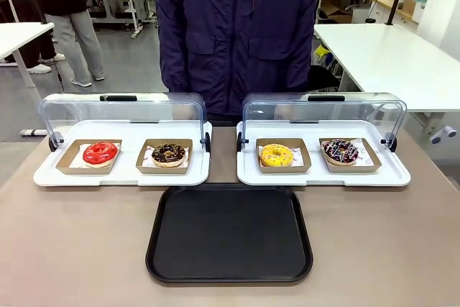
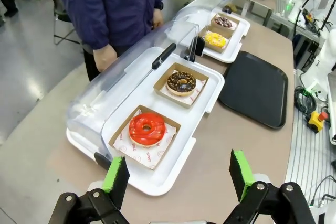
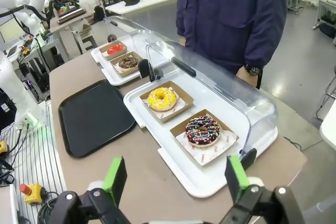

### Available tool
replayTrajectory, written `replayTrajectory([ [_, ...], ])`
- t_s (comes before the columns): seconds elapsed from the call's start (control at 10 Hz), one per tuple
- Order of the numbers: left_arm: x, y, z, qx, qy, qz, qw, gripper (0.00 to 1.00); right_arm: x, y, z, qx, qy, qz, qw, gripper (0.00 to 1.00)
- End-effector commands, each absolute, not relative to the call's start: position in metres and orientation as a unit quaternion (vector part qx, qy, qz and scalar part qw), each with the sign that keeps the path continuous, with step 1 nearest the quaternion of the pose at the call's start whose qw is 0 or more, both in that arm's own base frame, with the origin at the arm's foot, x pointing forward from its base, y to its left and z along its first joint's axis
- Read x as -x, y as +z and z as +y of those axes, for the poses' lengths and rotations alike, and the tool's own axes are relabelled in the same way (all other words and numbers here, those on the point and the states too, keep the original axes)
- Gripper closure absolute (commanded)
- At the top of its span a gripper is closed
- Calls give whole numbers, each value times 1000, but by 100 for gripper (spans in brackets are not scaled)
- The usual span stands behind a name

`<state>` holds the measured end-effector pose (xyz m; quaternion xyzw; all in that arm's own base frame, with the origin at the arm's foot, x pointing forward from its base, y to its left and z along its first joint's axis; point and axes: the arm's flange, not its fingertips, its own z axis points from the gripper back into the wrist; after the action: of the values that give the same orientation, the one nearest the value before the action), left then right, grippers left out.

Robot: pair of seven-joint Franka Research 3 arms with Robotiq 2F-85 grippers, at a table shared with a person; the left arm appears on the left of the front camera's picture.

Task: Move the fourth donut from the left to the tray.
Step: Pick up the Paper togo box containing the Donut indicated by the person and place it on the Handle tray.

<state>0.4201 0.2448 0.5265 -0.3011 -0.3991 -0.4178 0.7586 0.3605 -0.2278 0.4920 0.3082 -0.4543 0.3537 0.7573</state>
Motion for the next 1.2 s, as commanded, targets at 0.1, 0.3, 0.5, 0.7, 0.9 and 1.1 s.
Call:
replayTrajectory([
  [0.1,-419,526,247,303,-416,-398,759,0,-361,492,-228,-313,352,-464,750,0],
  [0.3,-419,526,247,303,-416,-398,759,0,-361,492,-228,-313,352,-464,750,0],
  [0.5,-419,526,247,303,-416,-398,759,0,-361,492,-228,-313,352,-464,750,0],
  [0.7,-419,526,247,303,-416,-398,759,0,-361,492,-228,-313,352,-464,750,0],
  [0.9,-419,526,247,303,-416,-398,759,0,-361,492,-228,-313,352,-464,750,0],
  [1.1,-419,526,247,303,-416,-398,759,0,-361,492,-228,-313,352,-464,750,0],
])
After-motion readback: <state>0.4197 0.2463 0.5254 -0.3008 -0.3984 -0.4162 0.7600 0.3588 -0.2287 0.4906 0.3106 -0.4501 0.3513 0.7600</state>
